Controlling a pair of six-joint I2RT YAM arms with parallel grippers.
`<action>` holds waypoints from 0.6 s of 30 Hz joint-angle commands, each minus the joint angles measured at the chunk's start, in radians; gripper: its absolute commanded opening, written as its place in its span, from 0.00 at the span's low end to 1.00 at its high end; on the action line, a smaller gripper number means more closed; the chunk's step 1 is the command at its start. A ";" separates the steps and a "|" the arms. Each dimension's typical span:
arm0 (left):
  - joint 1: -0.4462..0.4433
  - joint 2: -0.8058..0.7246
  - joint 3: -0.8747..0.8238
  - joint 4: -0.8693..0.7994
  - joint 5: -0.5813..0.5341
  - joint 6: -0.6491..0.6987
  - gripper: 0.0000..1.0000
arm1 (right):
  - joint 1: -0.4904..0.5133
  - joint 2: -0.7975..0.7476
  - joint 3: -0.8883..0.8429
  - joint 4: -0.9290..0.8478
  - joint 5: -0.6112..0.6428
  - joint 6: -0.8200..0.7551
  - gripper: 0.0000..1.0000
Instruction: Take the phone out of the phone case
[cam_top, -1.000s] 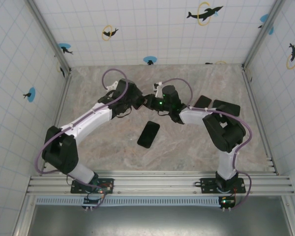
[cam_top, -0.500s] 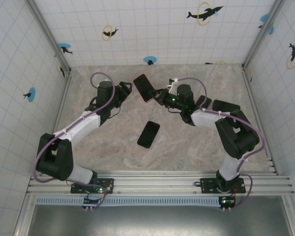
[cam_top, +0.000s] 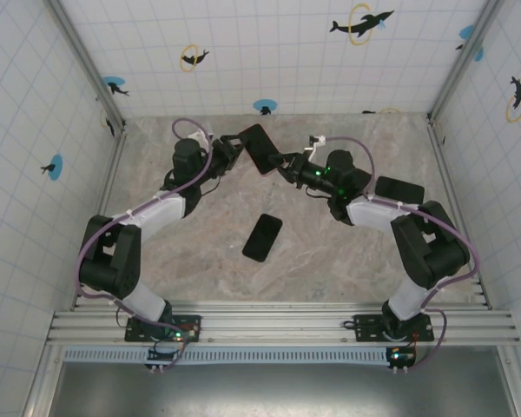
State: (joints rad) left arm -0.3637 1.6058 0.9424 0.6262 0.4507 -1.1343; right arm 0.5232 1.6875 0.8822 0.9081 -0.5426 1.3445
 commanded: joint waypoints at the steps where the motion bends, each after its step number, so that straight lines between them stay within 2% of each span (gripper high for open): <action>1: 0.002 0.029 0.063 0.114 0.088 -0.033 0.47 | -0.006 -0.043 -0.002 0.104 -0.016 0.026 0.00; 5: -0.001 0.031 0.061 0.125 0.106 -0.028 0.46 | -0.015 -0.035 -0.006 0.126 -0.035 0.050 0.01; 7: -0.002 0.031 0.056 0.138 0.114 -0.032 0.40 | -0.018 -0.035 -0.008 0.125 -0.042 0.052 0.00; 11: -0.002 0.044 0.056 0.160 0.136 -0.049 0.38 | -0.017 -0.027 -0.009 0.144 -0.046 0.069 0.00; 12: -0.004 0.048 0.056 0.171 0.141 -0.054 0.34 | -0.018 -0.023 -0.008 0.153 -0.049 0.078 0.00; 18: -0.004 0.070 0.069 0.205 0.158 -0.076 0.33 | -0.020 -0.018 -0.002 0.170 -0.062 0.096 0.00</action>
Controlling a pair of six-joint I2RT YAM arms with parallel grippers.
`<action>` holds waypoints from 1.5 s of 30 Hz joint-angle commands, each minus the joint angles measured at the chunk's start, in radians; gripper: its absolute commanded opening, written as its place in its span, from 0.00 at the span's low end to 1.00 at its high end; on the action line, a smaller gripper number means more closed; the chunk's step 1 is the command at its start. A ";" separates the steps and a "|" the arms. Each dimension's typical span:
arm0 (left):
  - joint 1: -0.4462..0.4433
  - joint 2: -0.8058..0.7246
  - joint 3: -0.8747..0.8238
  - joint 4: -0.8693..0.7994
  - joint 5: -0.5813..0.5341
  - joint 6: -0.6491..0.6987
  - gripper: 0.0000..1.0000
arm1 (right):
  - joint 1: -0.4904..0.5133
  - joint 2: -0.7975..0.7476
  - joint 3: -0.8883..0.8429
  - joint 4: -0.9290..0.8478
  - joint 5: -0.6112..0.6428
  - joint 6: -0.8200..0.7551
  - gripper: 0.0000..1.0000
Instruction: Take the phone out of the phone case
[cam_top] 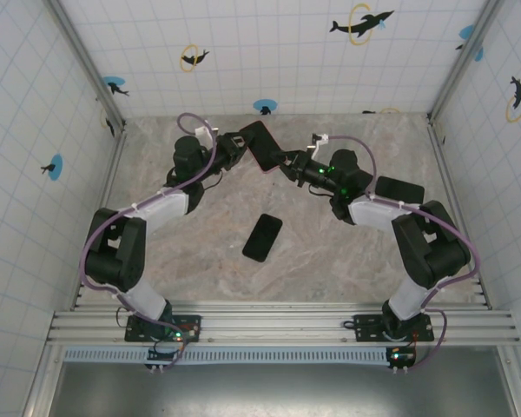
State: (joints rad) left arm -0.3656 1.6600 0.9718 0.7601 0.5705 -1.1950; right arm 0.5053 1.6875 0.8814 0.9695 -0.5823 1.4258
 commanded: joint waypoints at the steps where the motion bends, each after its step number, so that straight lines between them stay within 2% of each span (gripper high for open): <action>1: -0.003 0.020 0.042 0.076 0.043 -0.018 0.32 | -0.002 -0.017 -0.001 0.113 -0.024 0.018 0.00; 7: -0.003 0.035 0.051 0.100 0.051 -0.036 0.26 | -0.002 -0.011 0.000 0.132 -0.037 0.035 0.00; 10: -0.003 0.038 0.051 0.106 0.051 -0.043 0.16 | -0.004 -0.011 -0.013 0.147 -0.037 0.035 0.01; 15: -0.003 0.038 0.042 0.129 0.043 -0.066 0.06 | -0.007 -0.012 -0.019 0.150 -0.034 0.033 0.05; 20: -0.003 0.037 0.033 0.166 0.019 -0.101 0.01 | -0.012 -0.020 -0.025 0.147 -0.031 0.014 0.21; 23: -0.003 0.032 0.030 0.177 -0.013 -0.115 0.00 | -0.016 -0.033 -0.043 0.158 -0.024 -0.016 0.35; 26: -0.008 0.020 0.024 0.175 -0.061 -0.120 0.00 | -0.013 -0.058 -0.069 0.137 -0.008 -0.068 0.40; 36: -0.053 -0.026 -0.019 0.189 -0.287 -0.138 0.00 | 0.046 -0.124 -0.222 0.226 0.161 -0.130 0.42; 37: -0.089 -0.029 -0.022 0.187 -0.304 -0.142 0.00 | 0.056 -0.125 -0.237 0.244 0.187 -0.128 0.42; 41: -0.116 -0.032 -0.020 0.190 -0.342 -0.146 0.00 | 0.072 -0.109 -0.239 0.283 0.226 -0.125 0.41; 45: -0.132 -0.034 -0.019 0.192 -0.367 -0.158 0.00 | 0.078 -0.095 -0.228 0.282 0.229 -0.119 0.34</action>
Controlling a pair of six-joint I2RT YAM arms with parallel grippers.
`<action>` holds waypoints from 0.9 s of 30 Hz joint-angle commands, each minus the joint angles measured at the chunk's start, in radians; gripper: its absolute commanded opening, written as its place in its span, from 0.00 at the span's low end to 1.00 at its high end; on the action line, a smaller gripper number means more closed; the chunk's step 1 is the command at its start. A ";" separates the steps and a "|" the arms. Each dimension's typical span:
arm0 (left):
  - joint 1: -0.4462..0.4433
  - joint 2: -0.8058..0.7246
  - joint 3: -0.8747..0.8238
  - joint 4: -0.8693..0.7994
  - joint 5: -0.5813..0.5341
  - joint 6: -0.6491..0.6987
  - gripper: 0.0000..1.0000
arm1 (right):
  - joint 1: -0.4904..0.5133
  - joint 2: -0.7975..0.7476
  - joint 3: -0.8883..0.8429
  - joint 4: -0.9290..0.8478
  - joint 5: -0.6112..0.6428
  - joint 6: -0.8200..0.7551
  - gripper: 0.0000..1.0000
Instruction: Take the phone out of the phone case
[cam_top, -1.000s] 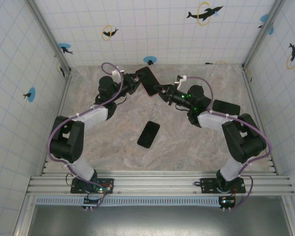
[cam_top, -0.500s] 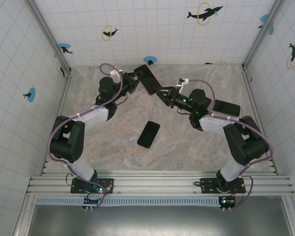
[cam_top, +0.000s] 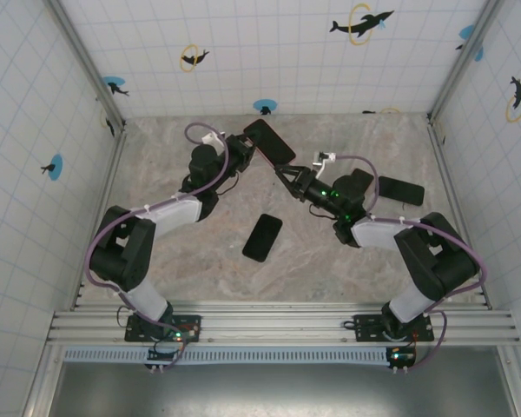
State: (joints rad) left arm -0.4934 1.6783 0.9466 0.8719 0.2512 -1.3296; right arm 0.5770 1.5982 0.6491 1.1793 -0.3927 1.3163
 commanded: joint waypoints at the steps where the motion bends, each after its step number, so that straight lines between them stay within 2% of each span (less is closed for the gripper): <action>1: -0.007 -0.053 0.008 0.076 -0.053 -0.023 0.00 | 0.006 -0.005 0.004 0.073 0.044 -0.007 0.32; 3: -0.011 -0.055 0.009 0.068 -0.063 -0.020 0.00 | 0.007 -0.006 0.007 0.070 0.048 -0.009 0.27; 14: -0.023 -0.056 0.018 0.063 -0.076 -0.039 0.00 | 0.012 -0.002 0.026 0.048 0.036 -0.029 0.19; 27: -0.029 -0.082 0.021 0.068 -0.022 -0.040 0.00 | 0.008 0.019 0.070 0.034 0.017 -0.021 0.16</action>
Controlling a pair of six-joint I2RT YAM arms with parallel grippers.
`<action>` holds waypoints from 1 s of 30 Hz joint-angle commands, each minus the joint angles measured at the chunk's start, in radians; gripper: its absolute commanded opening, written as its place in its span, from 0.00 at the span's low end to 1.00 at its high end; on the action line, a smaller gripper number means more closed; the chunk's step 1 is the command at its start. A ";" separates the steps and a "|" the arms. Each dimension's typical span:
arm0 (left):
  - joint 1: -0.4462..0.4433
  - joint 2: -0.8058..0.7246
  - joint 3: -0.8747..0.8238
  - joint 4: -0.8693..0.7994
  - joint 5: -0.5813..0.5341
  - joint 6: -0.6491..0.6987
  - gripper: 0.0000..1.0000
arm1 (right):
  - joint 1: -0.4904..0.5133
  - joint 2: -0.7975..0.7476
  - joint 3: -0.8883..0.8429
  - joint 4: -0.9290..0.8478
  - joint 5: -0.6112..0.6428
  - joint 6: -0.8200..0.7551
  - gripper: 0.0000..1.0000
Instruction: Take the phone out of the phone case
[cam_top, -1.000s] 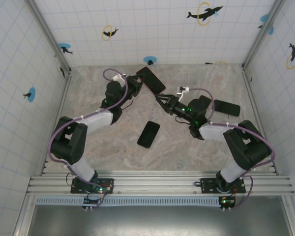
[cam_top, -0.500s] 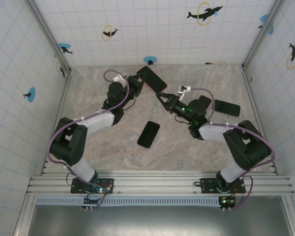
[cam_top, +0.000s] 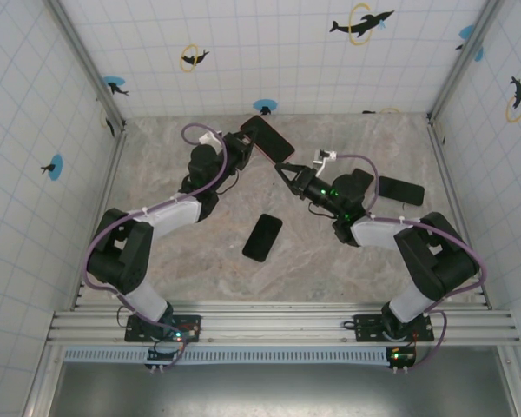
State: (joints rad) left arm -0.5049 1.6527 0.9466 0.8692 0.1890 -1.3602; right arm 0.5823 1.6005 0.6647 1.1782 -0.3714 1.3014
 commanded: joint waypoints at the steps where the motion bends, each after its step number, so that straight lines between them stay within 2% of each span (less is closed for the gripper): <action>1: -0.020 -0.057 0.021 0.075 0.041 -0.011 0.00 | 0.002 0.021 0.055 0.038 -0.004 -0.002 0.15; 8: -0.030 -0.069 0.021 0.075 0.044 -0.028 0.00 | -0.003 0.026 0.051 0.021 -0.021 -0.032 0.06; 15: -0.045 -0.088 0.022 0.085 0.038 -0.090 0.00 | -0.015 -0.002 0.041 -0.199 -0.041 -0.254 0.04; 23: -0.060 -0.113 0.073 0.068 0.040 -0.103 0.00 | -0.025 0.015 0.001 -0.332 -0.031 -0.395 0.03; 30: -0.060 -0.134 0.068 0.044 0.056 -0.063 0.00 | -0.045 0.019 -0.003 -0.294 -0.050 -0.373 0.03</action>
State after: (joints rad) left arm -0.5667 1.5757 0.9710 0.8333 0.2134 -1.4258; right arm 0.5449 1.6188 0.6666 0.8852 -0.4232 0.9501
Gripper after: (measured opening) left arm 0.121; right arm 0.047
